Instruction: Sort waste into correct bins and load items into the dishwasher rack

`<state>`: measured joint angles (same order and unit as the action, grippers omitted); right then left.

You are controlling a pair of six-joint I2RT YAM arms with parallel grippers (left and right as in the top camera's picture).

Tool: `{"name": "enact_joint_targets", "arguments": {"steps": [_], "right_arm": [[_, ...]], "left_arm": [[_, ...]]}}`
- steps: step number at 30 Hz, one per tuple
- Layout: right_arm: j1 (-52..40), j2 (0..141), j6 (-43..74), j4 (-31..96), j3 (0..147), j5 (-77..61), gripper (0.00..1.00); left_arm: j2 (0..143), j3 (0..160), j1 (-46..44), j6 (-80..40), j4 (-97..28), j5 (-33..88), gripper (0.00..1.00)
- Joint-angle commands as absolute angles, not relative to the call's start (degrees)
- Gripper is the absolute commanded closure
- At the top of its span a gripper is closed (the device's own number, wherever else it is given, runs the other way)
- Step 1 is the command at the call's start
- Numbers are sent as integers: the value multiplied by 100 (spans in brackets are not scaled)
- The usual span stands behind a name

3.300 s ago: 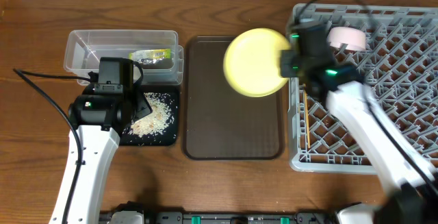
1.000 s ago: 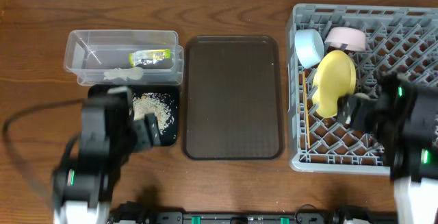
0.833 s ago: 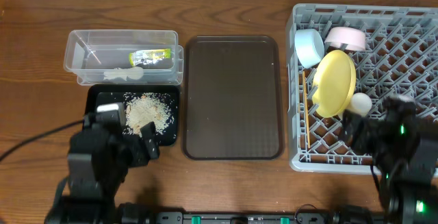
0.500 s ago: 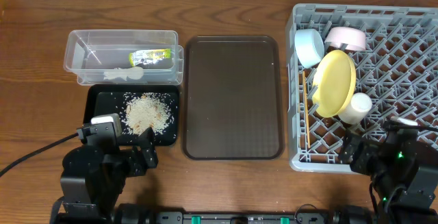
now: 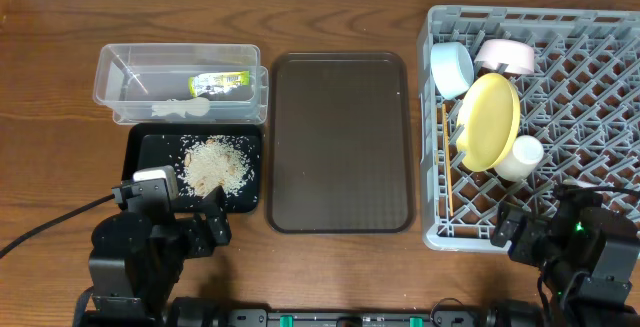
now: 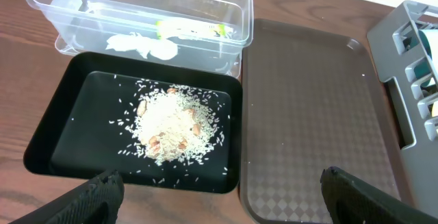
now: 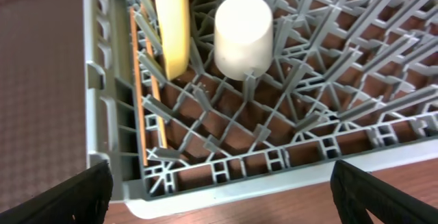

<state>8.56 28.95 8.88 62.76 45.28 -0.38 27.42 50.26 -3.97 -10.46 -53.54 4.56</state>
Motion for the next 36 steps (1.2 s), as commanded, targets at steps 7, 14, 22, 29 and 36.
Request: {"name": "enact_joint_targets", "arguments": {"steps": [7,14,22,29,36], "right_arm": [[183,2032,370,4528,3896,123,1],[-213,749,207,2416,2252,43,1],[-209,27,204,642,764,43,1],[-213,27,233,451,34,-78,1],[-217,49,228,423,32,-89,1]], "left_arm": [[2722,4987,-421,-989,-5354,449,5],[2722,4987,-421,-989,-5354,451,5],[2722,4987,-421,-989,-5354,449,5],[2722,4987,-421,-989,-5354,449,5],[2722,4987,-421,-989,-5354,451,5]]}}
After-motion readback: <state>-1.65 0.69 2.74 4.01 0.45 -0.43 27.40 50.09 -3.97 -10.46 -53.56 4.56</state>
